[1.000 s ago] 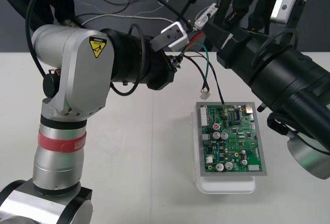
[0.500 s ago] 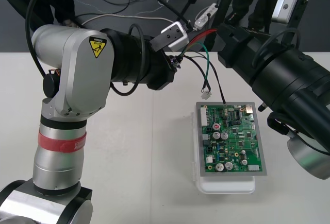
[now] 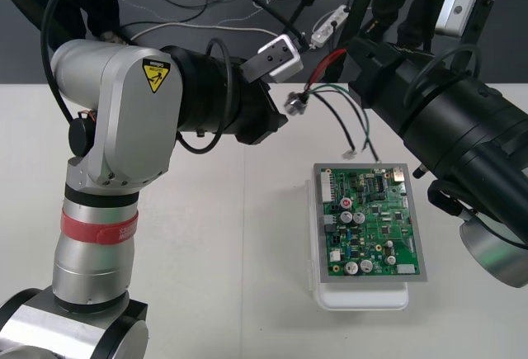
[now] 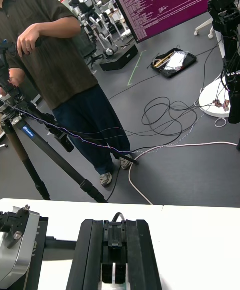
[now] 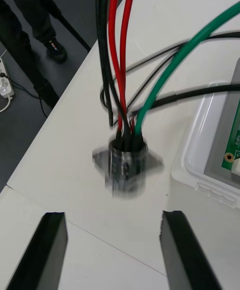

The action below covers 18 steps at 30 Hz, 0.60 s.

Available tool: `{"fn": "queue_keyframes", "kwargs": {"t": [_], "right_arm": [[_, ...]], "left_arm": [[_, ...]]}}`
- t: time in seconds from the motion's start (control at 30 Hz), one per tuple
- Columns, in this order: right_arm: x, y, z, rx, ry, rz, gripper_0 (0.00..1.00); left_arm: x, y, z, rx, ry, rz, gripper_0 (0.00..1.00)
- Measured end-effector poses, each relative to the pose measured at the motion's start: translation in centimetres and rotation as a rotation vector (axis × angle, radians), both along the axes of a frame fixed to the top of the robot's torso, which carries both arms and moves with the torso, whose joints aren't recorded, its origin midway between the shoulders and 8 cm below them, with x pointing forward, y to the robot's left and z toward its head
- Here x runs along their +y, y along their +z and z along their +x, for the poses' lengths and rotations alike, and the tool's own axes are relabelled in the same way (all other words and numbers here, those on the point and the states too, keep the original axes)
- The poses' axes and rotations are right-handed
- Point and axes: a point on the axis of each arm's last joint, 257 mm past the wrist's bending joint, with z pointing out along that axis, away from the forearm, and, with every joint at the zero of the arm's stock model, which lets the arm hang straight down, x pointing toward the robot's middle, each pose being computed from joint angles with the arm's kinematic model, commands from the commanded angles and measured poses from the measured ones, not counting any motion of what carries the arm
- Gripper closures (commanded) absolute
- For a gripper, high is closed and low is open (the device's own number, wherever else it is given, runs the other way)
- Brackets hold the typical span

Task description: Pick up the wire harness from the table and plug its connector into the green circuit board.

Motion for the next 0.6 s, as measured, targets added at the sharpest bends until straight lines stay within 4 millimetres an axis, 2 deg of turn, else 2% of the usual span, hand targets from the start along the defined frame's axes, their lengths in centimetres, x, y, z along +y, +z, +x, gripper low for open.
{"fn": "queue_keyframes", "kwargs": {"t": [0.6], "right_arm": [[-0.08,0.47,-0.03,-0.03,-0.004,-0.014,1.0]], "left_arm": [[-0.19,0.06,-0.14,0.002,-0.007,-0.006,0.0]]}}
